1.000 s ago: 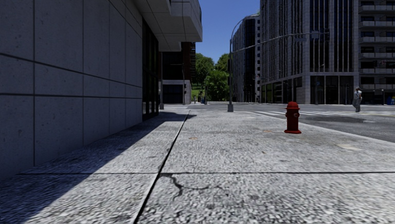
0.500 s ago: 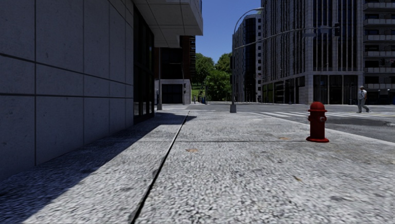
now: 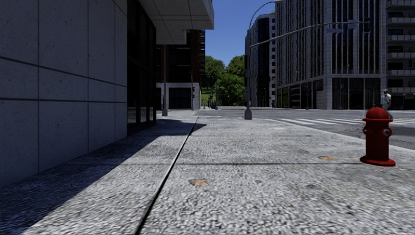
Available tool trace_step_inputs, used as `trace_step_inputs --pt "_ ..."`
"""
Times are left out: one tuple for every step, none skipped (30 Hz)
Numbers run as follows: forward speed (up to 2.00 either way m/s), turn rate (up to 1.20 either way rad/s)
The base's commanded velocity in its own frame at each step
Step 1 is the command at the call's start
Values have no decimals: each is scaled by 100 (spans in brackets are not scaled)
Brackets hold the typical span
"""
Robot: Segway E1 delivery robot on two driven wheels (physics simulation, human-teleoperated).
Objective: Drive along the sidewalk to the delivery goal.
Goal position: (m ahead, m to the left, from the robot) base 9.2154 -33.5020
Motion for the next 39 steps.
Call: trace_step_inputs --pt "200 0" --pt "200 0" --pt "200 0" --pt "200 0" --pt "200 0" --pt "200 0" --pt "200 0" --pt "200 0" --pt "200 0" --pt "200 0" --pt "200 0" --pt "200 0" --pt "200 0" --pt "200 0" --pt "200 0" --pt "200 0" --pt "200 0" --pt "200 0" --pt "200 0" --pt "200 0" --pt "200 0" --pt "200 0" --pt "200 0" --pt "200 0" --pt "200 0" --pt "200 0" --pt "200 -1" --pt "200 -1" --pt "200 -2" --pt "200 -3" --pt "200 -3" --pt "200 -4" --pt "200 -5" --pt "200 -6" --pt "200 -6" --pt "200 -7" --pt "200 -7" --pt "200 -8" --pt "200 -8"
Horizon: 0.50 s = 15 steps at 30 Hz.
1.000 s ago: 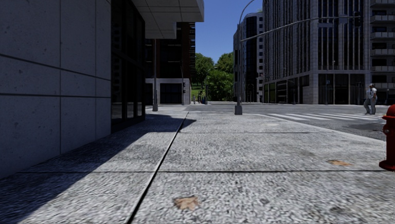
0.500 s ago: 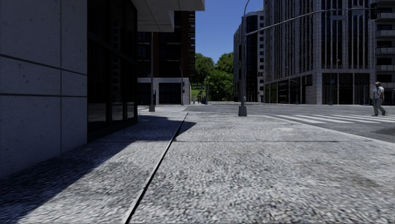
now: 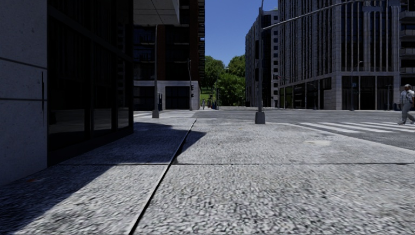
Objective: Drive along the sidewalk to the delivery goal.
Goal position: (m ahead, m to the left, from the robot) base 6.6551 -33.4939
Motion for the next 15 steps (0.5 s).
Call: trace_step_inputs --pt "200 -8" --pt "200 -8" --pt "200 -10" --pt "200 -17" --pt "200 -17" --pt "200 -21" --pt "200 -23" --pt "194 -27" --pt "194 -27" --pt "191 -30" --pt "189 -32" --pt "189 -37" --pt "189 -41" --pt "189 -41" --pt "183 -44"
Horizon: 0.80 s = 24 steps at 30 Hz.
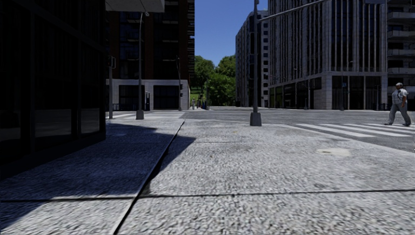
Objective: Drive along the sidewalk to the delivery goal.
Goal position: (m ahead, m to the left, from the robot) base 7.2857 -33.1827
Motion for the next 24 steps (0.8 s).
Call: trace_step_inputs --pt "174 -46" --pt "165 -48" --pt "165 -48" --pt "161 -48" --pt "160 -48" --pt "160 -48" --pt "160 -48" --pt "159 -48" --pt "159 -48" --pt "159 -48" --pt "159 -48" --pt "159 -48" --pt "159 -40" --pt "159 -40" --pt "159 -15" --pt "159 0" --pt "159 0" --pt "159 0" --pt "159 0" --pt "159 0" --pt "159 0" --pt "159 0" --pt "159 0" --pt "159 0"
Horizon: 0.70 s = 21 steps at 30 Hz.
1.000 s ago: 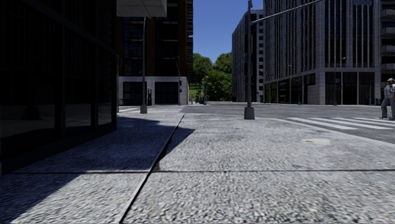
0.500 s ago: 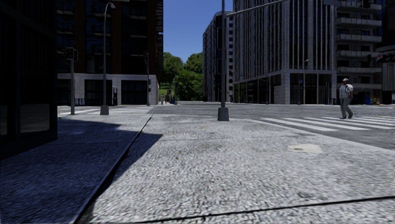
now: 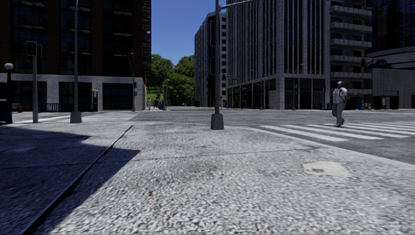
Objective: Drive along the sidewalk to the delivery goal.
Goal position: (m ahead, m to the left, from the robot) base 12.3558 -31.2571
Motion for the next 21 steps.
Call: trace_step_inputs --pt "159 0" --pt "159 -1" --pt "159 -6" --pt "159 -6" --pt "159 -12" --pt "159 -18" --pt "159 -22" --pt "159 -24" --pt "159 -24" --pt "159 -24" --pt "159 -24" --pt "159 -24" --pt "159 -25" --pt "159 -25" --pt "159 -25" --pt "159 -25" --pt "159 -25" --pt "159 -25" --pt "159 -25" --pt "159 -25" --pt "159 -26"
